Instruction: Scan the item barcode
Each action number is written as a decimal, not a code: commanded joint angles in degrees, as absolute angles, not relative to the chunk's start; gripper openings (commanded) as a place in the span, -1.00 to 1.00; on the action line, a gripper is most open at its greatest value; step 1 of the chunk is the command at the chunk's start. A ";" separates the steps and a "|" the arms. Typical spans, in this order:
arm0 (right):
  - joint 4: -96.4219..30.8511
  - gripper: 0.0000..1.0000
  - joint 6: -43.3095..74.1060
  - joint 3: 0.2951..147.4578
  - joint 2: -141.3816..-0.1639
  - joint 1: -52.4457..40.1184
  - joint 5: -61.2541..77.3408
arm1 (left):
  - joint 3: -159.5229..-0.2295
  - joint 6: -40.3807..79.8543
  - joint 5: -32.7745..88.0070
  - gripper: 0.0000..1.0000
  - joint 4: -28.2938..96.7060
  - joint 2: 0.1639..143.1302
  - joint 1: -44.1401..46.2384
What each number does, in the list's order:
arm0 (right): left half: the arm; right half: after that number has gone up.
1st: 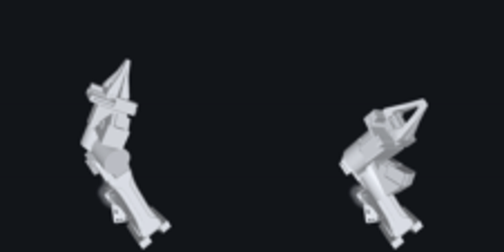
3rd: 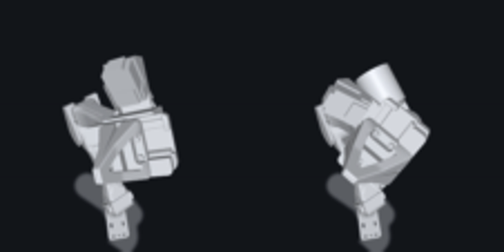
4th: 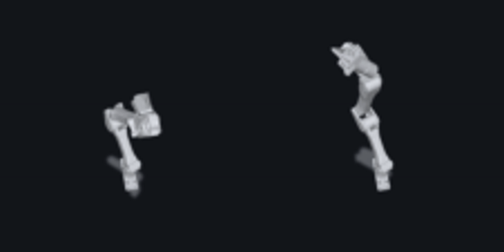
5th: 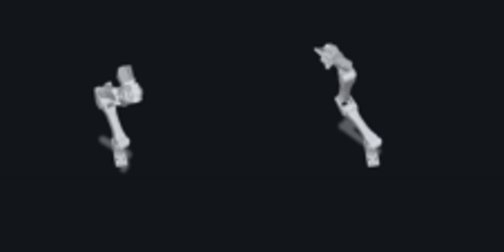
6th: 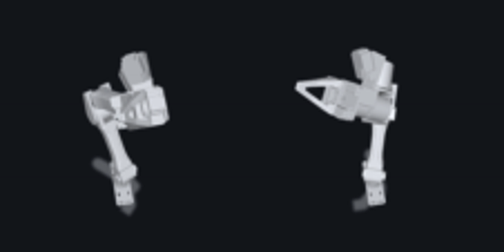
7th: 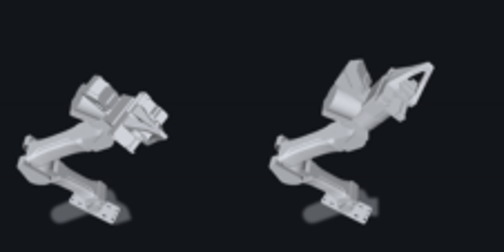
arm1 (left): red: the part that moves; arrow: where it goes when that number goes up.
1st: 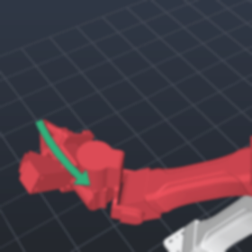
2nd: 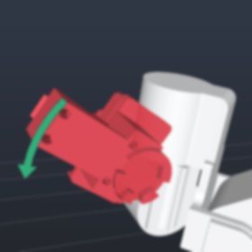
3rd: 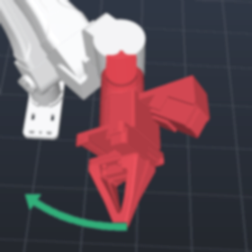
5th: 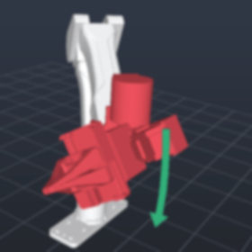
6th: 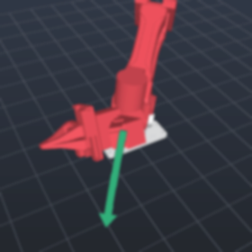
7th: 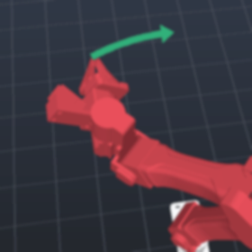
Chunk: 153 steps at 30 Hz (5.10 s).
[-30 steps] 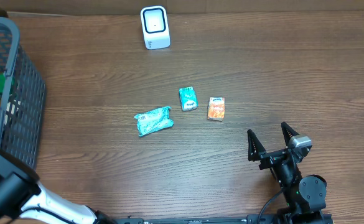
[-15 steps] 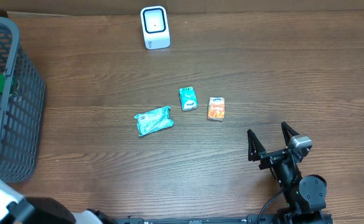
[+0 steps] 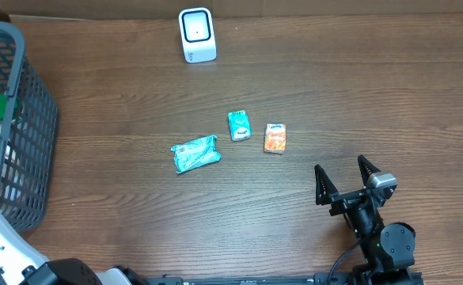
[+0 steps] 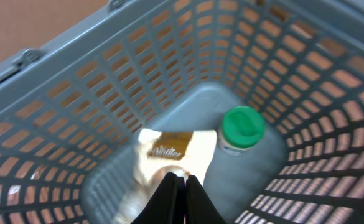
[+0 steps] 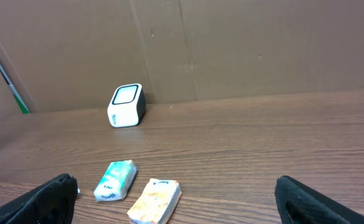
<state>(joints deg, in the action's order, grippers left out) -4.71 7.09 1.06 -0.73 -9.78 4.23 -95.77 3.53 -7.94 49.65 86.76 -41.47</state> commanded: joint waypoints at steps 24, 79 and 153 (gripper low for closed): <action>-4.47 1.00 7.31 0.45 -0.16 -9.67 4.12 | -96.73 -3.42 -12.21 0.36 57.14 105.95 -44.07; -4.47 1.00 7.31 0.45 -0.16 -9.67 4.12 | -106.59 -6.20 -12.97 0.23 58.35 124.55 -41.19; -4.49 0.99 7.31 0.45 -0.16 -9.67 4.12 | -105.49 -10.66 -2.92 -0.89 63.13 119.90 -50.52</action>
<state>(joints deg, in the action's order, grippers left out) -4.71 7.07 1.06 -0.73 -9.78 4.21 -99.02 -11.97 -4.43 61.41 119.98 -51.70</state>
